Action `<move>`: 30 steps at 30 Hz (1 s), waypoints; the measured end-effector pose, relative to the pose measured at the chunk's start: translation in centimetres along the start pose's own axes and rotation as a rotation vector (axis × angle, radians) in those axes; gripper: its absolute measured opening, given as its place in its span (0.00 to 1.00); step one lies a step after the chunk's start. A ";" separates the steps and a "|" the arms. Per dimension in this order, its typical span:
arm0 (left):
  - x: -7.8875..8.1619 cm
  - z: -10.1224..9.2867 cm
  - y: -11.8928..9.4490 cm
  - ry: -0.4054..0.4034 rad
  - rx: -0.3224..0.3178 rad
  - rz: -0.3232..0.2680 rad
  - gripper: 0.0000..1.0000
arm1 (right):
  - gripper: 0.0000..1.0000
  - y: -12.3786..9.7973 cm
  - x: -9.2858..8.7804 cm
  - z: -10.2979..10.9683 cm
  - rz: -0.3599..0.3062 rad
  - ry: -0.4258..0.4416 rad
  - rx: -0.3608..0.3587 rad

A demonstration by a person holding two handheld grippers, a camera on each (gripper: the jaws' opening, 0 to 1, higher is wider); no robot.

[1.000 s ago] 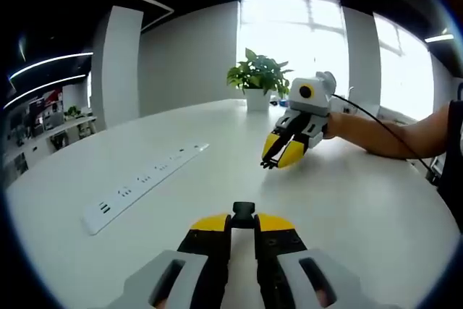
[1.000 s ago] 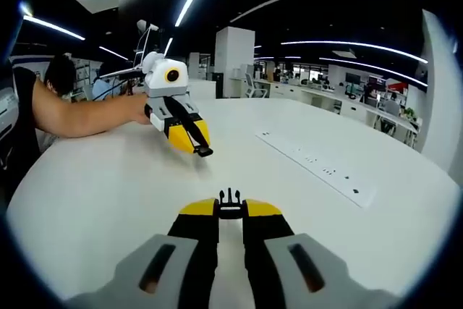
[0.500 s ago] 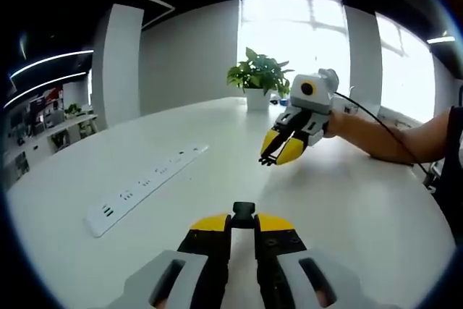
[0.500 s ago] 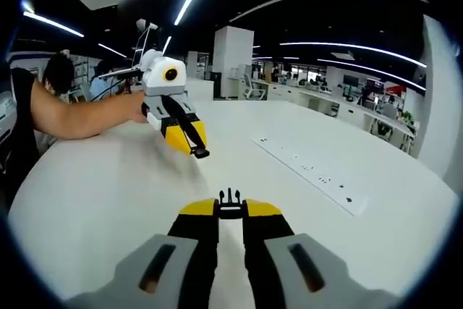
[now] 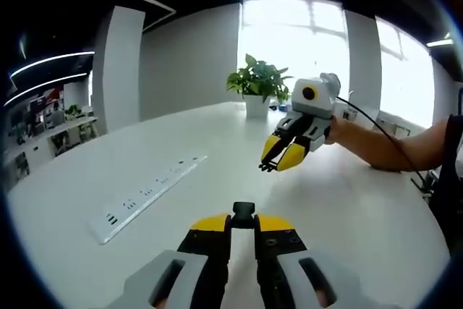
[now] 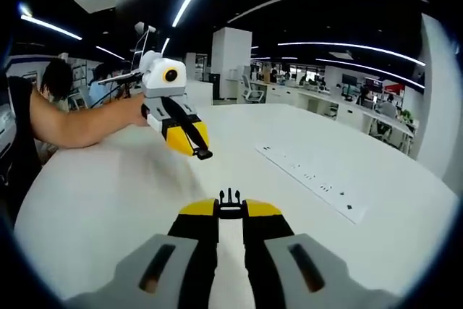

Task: Snap the two parts of the plastic buckle together until the buckle closes and remains connected.

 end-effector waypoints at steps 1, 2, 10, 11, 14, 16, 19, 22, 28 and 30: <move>0.1 -0.1 0.0 0.003 -0.003 0.003 0.11 | 0.12 0.0 0.1 0.0 -0.002 -0.001 -0.001; 0.2 -0.4 0.0 0.005 -0.009 0.008 0.11 | 0.12 -0.1 0.2 0.0 -0.005 -0.004 -0.005; 0.8 -1.0 -0.5 0.036 -0.005 0.025 0.11 | 0.12 -0.4 0.8 0.1 -0.001 -0.023 -0.010; 0.9 -1.0 -0.7 0.037 -0.004 0.022 0.11 | 0.12 -0.4 0.9 0.2 0.000 -0.028 -0.010; 1.3 -1.0 -1.2 0.039 -0.003 0.016 0.11 | 0.12 -0.6 1.3 0.4 -0.004 -0.036 -0.013; 1.5 -1.1 -1.5 0.041 -0.005 0.013 0.11 | 0.12 -0.8 1.6 0.4 -0.010 -0.045 -0.018; 1.6 -1.2 -1.9 0.042 -0.008 0.018 0.11 | 0.12 -0.9 1.9 0.6 -0.010 -0.047 -0.018; 1.8 -1.4 -2.2 0.042 -0.012 0.013 0.11 | 0.12 -0.9 2.2 0.7 -0.012 -0.044 -0.015; 2.3 -1.7 -2.5 0.054 -0.022 0.018 0.11 | 0.12 -1.5 3.1 1.0 -0.017 -0.053 -0.020; 2.4 -1.9 -2.6 0.056 -0.022 0.016 0.11 | 0.12 -2.0 3.8 1.2 -0.033 -0.048 -0.020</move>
Point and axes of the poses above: the point that each gripper's makers call its tool centre point, and the gripper's own axes: y roughly forward along the fingers, z roughly to its left, x roughly out of its top, the point moved 9 cm from there along -y, roughly backward along the fingers, and after that the axes turned 1 degree about -x, right-handed, at the moved point
